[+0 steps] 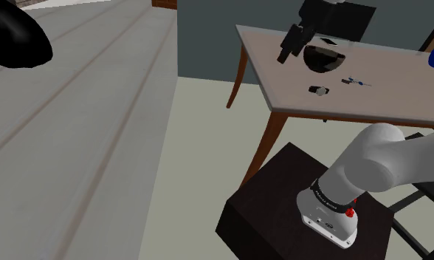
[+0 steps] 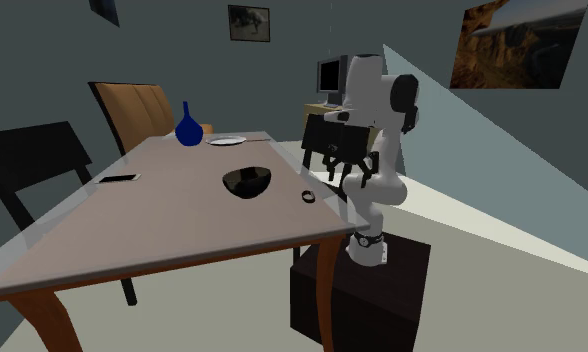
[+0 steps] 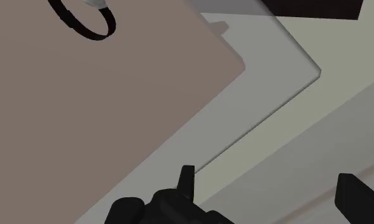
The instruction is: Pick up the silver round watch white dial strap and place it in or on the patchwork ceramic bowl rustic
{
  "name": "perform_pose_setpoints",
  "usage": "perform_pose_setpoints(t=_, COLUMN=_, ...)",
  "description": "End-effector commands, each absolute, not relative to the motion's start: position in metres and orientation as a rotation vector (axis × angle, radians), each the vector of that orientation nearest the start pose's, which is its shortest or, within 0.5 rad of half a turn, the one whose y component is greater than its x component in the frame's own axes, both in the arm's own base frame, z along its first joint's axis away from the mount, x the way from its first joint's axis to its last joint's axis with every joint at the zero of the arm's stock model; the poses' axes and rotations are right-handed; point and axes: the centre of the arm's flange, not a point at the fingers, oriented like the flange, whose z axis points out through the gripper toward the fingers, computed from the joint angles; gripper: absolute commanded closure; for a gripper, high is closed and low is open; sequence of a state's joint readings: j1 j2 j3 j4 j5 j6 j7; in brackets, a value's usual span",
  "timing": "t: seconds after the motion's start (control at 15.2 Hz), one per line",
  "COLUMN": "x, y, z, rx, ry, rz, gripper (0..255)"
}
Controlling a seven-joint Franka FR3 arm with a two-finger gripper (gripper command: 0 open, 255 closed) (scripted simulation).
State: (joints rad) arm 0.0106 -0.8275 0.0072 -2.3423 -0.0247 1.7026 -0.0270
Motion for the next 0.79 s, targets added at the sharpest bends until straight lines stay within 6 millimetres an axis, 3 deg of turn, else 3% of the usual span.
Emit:
perform_pose_setpoints(t=0.0, x=0.308, y=0.004, z=0.623, rx=-3.158, ry=-0.069, rz=-0.297, gripper=0)
perform_pose_setpoints(t=0.73, x=0.189, y=-0.091, z=0.560, rx=-3.196, ry=-0.214, rz=-0.684, gripper=0)
